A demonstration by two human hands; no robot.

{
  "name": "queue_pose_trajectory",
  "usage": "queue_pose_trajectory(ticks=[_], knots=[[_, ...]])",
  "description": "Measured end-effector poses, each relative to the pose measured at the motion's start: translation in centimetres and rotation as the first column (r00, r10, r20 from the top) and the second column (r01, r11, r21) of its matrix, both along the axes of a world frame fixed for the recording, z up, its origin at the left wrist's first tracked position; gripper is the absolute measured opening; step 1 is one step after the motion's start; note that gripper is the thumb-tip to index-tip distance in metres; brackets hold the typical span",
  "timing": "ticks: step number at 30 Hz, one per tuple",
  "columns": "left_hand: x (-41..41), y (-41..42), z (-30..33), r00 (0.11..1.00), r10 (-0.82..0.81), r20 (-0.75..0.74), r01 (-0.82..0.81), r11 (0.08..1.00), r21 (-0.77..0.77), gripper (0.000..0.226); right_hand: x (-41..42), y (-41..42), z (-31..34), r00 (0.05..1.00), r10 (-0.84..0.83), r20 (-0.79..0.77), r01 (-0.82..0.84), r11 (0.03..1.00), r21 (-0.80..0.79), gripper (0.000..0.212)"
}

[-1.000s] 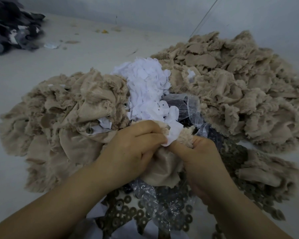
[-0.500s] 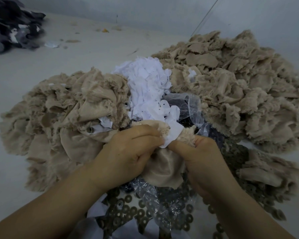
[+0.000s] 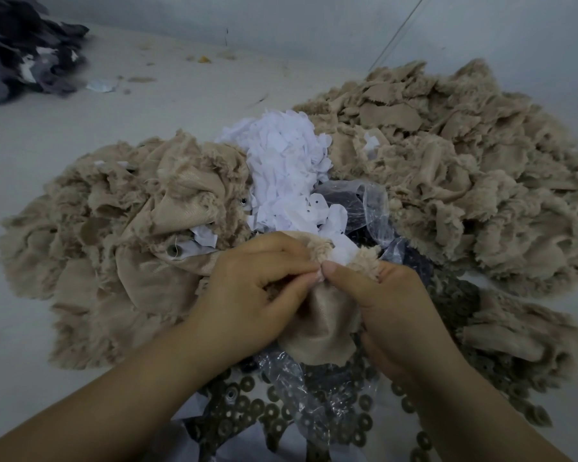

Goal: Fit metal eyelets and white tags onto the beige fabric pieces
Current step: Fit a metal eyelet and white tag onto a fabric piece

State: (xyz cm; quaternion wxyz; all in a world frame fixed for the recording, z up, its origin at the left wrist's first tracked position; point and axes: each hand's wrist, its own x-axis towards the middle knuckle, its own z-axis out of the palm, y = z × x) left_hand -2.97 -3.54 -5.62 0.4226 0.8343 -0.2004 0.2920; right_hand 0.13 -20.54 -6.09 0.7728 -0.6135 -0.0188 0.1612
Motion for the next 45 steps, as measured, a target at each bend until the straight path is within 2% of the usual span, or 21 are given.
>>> queue_pose_trajectory(ticks=[6,12,14,29,32,36,40,43,45], knots=[[-0.3,-0.6,-0.1,0.983,0.039,-0.177,-0.085,0.962,-0.259,0.018,0.1,-0.1,0.0,0.999,-0.029,0.015,0.030,0.999,-0.041,0.012],[-0.4,-1.0,0.2,0.963,-0.019,-0.270,-0.077,0.937,-0.342,0.010,0.0,-0.1,0.1,0.999,-0.045,0.022,0.046,0.997,-0.060,0.012],[-0.5,-1.1,0.3,0.950,-0.034,-0.310,-0.093,0.918,-0.386,0.014,0.0,-0.1,0.1,0.998,-0.053,0.034,0.055,0.995,-0.081,0.011],[-0.1,-1.9,-0.3,0.933,0.048,-0.358,-0.189,0.910,-0.370,0.029,-0.4,0.1,0.4,0.982,-0.079,0.173,0.113,0.974,-0.195,0.008],[-0.3,-1.8,-0.2,0.914,-0.020,-0.406,-0.167,0.892,-0.420,0.032,-0.6,0.3,0.2,0.977,-0.068,0.202,0.118,0.962,-0.248,0.012],[-0.4,-1.7,-0.1,0.869,-0.104,-0.483,-0.176,0.848,-0.499,0.024,-0.8,0.6,0.1,0.981,-0.060,0.183,0.103,0.967,-0.234,0.018],[-0.2,-1.8,0.0,0.832,-0.152,-0.533,-0.212,0.802,-0.559,0.022,-0.8,0.5,0.3,0.985,-0.080,0.152,0.113,0.968,-0.226,0.014],[-0.2,-1.9,0.0,0.838,-0.120,-0.532,-0.239,0.796,-0.556,0.022,-0.8,0.3,0.4,0.979,-0.089,0.184,0.129,0.968,-0.217,0.012],[-0.1,-1.9,0.0,0.851,-0.056,-0.522,-0.245,0.837,-0.489,0.024,-0.8,0.4,0.5,0.973,-0.107,0.203,0.154,0.960,-0.233,0.015]])
